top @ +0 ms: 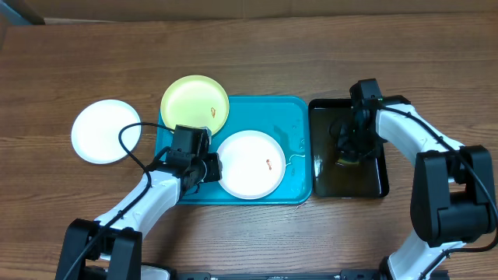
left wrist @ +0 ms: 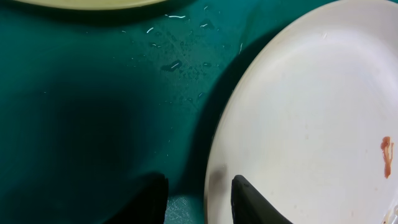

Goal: Clean dirty plates on tray and stack at the side
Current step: 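Lower the right gripper into the basin and grasp the sponge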

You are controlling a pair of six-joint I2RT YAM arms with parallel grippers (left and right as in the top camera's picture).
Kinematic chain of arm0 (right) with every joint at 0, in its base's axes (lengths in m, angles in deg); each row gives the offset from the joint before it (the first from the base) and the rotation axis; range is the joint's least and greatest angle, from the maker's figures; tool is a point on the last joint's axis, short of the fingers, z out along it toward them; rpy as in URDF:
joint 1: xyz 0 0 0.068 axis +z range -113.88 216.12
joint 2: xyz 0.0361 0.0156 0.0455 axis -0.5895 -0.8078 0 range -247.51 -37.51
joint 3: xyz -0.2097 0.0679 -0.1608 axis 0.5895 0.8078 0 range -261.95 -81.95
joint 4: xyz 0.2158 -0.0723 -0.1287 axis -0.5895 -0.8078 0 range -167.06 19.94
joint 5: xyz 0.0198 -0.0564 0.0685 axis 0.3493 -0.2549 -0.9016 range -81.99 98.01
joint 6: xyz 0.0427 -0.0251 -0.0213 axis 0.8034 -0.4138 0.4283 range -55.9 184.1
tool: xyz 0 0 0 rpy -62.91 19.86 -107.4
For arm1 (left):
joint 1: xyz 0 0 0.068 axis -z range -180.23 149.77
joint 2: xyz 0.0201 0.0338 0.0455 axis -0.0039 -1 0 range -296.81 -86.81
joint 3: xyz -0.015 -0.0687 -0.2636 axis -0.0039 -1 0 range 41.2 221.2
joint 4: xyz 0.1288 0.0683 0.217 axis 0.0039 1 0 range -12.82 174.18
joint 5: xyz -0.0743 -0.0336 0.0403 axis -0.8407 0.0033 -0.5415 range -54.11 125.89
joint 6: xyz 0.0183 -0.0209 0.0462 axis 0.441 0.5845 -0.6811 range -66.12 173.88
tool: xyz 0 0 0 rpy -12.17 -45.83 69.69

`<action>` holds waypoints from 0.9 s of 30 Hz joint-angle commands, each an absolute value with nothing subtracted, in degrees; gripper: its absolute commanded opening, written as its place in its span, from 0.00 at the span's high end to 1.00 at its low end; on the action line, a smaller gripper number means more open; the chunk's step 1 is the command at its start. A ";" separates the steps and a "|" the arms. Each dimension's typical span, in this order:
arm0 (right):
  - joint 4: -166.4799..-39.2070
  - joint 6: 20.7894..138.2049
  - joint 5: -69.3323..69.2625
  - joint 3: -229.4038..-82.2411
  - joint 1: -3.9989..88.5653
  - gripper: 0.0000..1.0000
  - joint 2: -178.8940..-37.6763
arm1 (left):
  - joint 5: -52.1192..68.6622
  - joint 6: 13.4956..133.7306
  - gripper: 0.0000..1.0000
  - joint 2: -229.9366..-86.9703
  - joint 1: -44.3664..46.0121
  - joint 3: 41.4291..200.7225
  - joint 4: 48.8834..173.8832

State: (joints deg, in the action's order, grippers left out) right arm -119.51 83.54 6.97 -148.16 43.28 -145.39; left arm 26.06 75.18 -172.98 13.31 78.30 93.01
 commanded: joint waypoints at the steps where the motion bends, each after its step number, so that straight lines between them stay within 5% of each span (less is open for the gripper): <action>1: -119.71 83.87 6.16 -146.46 43.30 0.96 -145.74 | 25.71 75.77 0.64 -173.41 13.62 78.28 92.82; 3: -120.41 83.15 5.44 -146.68 43.30 0.95 -145.74 | 25.71 75.74 0.64 -173.41 13.62 78.28 92.75; 4: -121.00 82.45 4.81 -146.89 43.30 0.70 -145.74 | 25.71 75.77 0.64 -173.41 13.62 78.28 92.75; 5: -121.63 81.92 4.19 -147.09 43.30 0.33 -145.74 | 25.71 75.77 0.64 -173.41 13.62 78.28 92.75; 6: -122.50 81.92 3.78 -147.33 43.30 0.23 -145.74 | 25.71 75.77 0.63 -173.41 13.62 78.28 92.75; 12: -127.20 81.95 3.21 -147.22 43.30 0.30 -145.74 | 25.71 75.74 0.60 -173.41 13.62 78.28 92.75; 13: -127.40 81.92 3.23 -147.11 43.30 0.37 -145.74 | 25.71 75.74 0.59 -173.41 13.62 78.28 92.75; 15: -127.33 81.92 3.21 -146.74 43.30 0.83 -145.74 | 25.71 75.74 0.59 -173.41 13.62 78.28 92.75; 16: -127.44 81.92 3.21 -146.74 43.30 0.96 -145.74 | 25.71 75.74 0.59 -173.41 13.62 78.28 92.75; 19: -128.80 81.90 3.15 -147.00 43.30 0.96 -145.74 | 25.71 75.74 0.58 -173.41 13.62 78.28 92.77; 21: -130.33 81.60 3.19 -148.03 43.30 0.88 -145.74 | 25.71 75.74 0.58 -173.41 13.62 78.28 92.77; 23: -131.27 80.02 3.36 -149.32 43.19 0.40 -145.74 | 25.74 75.74 0.58 -173.41 13.62 78.28 92.75; 25: -131.25 79.74 4.28 -150.46 43.12 0.24 -145.74 | 25.74 75.74 0.58 -173.41 13.62 78.28 92.75; 27: -130.42 79.76 5.53 -151.35 43.12 0.18 -145.74 | 25.74 75.74 0.58 -173.41 13.62 78.28 92.75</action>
